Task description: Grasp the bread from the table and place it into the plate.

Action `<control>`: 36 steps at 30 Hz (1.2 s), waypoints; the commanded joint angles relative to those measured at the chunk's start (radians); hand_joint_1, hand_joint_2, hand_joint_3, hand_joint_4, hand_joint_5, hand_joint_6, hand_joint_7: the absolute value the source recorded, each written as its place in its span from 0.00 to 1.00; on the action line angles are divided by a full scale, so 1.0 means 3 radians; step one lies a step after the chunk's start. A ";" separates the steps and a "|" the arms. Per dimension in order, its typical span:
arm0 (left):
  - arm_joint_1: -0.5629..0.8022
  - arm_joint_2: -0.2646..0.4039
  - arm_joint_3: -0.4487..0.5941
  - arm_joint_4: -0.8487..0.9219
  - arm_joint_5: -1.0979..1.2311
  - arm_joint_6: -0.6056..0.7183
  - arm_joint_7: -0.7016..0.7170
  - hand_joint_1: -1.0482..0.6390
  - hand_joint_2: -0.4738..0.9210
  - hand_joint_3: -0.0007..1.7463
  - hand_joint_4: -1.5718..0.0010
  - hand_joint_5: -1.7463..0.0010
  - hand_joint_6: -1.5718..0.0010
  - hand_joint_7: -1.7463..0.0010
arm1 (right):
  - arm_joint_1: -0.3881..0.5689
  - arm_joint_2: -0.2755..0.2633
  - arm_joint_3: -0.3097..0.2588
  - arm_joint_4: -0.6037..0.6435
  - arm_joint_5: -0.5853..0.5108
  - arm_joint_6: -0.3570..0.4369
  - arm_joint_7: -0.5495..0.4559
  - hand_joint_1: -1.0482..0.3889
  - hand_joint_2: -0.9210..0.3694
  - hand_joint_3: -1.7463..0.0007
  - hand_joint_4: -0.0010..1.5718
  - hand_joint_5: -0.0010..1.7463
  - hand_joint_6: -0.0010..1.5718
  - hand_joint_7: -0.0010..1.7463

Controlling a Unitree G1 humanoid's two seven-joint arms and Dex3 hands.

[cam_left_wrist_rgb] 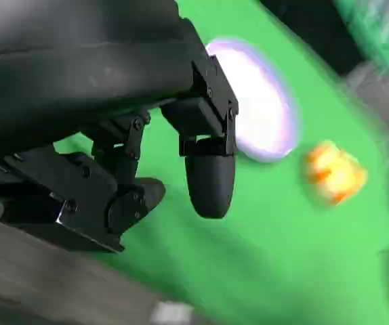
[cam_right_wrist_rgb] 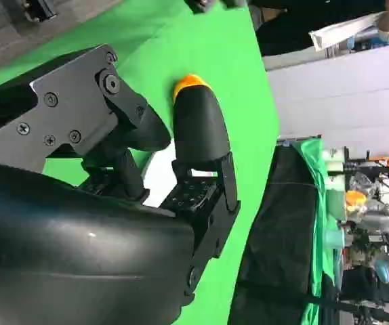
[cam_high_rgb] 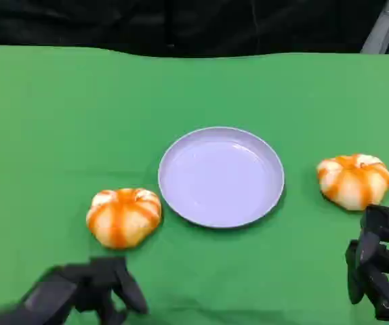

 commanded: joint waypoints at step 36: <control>-0.1361 0.0226 -0.0155 0.0577 0.3591 -0.0721 0.1436 0.12 1.00 0.12 0.97 0.99 0.77 0.99 | -0.0032 0.0015 0.0048 0.0022 -0.0056 -0.0025 -0.0063 0.75 0.31 0.29 0.56 1.00 0.51 0.90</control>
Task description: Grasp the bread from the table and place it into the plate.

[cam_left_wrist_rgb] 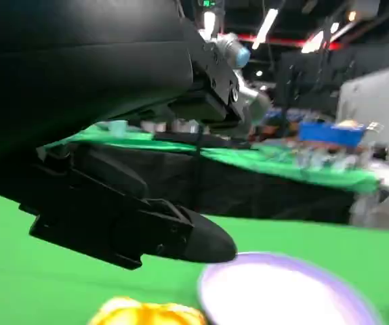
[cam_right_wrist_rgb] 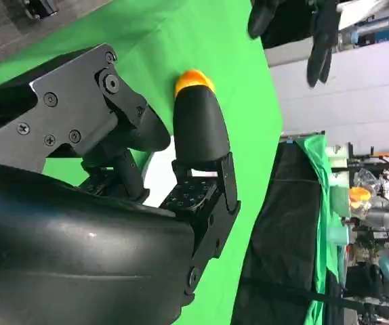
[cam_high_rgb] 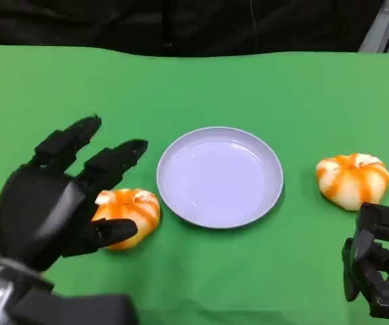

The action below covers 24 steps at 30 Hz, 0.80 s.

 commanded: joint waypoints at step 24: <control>-0.0546 0.0202 -0.0686 0.1282 0.0032 0.0609 0.0269 0.15 1.00 0.11 0.93 0.99 0.76 1.00 | 0.0091 -0.0012 0.0021 -0.0134 0.0009 0.0003 -0.0041 0.78 0.31 0.26 0.56 1.00 0.51 0.89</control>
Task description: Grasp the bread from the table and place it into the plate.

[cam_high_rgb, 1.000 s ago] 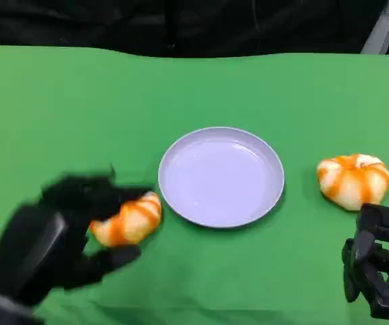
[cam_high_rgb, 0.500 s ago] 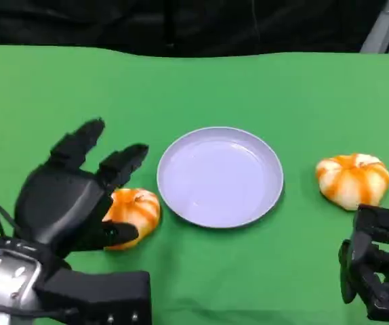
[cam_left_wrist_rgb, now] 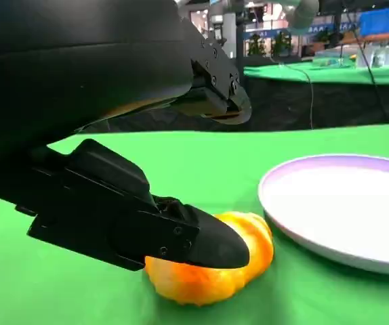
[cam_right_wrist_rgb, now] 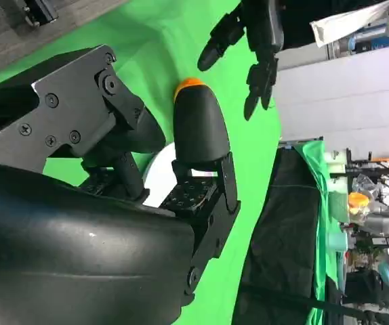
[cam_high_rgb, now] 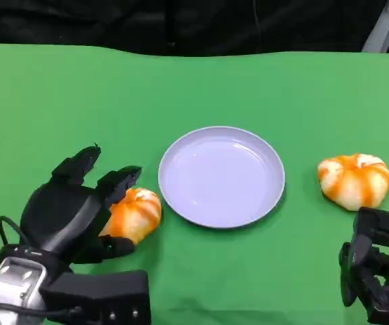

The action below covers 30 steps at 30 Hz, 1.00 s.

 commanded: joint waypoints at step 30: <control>-0.0894 -0.0193 -0.0667 0.1978 -0.0419 0.0134 0.0741 0.15 1.00 0.11 0.88 0.99 0.73 0.99 | 0.0137 0.0046 0.0041 -0.0231 -0.0008 -0.0021 -0.0035 0.77 0.31 0.25 0.57 1.00 0.51 0.90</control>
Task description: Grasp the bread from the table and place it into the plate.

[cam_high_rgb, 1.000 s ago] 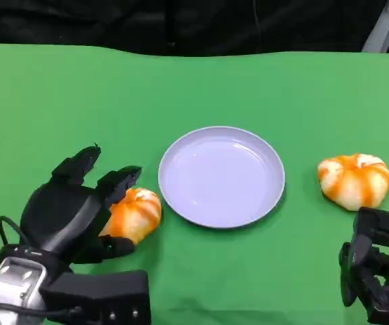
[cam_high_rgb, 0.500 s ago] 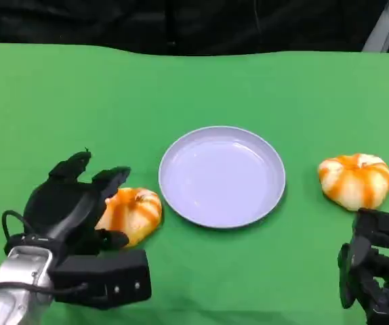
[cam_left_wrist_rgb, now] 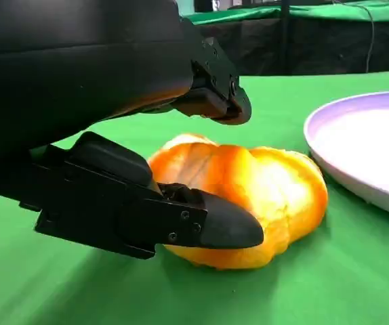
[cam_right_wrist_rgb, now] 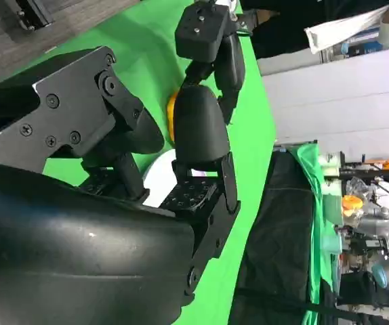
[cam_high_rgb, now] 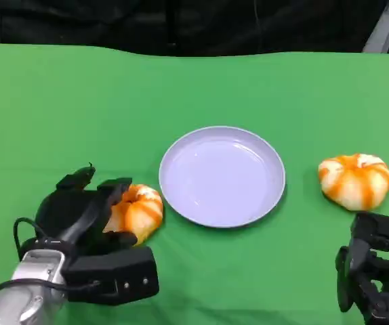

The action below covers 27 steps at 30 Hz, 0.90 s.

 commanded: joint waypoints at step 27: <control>0.0017 0.0078 -0.0256 0.0108 -0.0120 0.0086 0.0070 0.16 1.00 0.13 0.86 0.99 0.71 0.99 | -0.0003 -0.0013 0.0003 -0.0041 0.0003 -0.0013 0.0006 0.76 0.30 0.28 0.56 1.00 0.50 0.89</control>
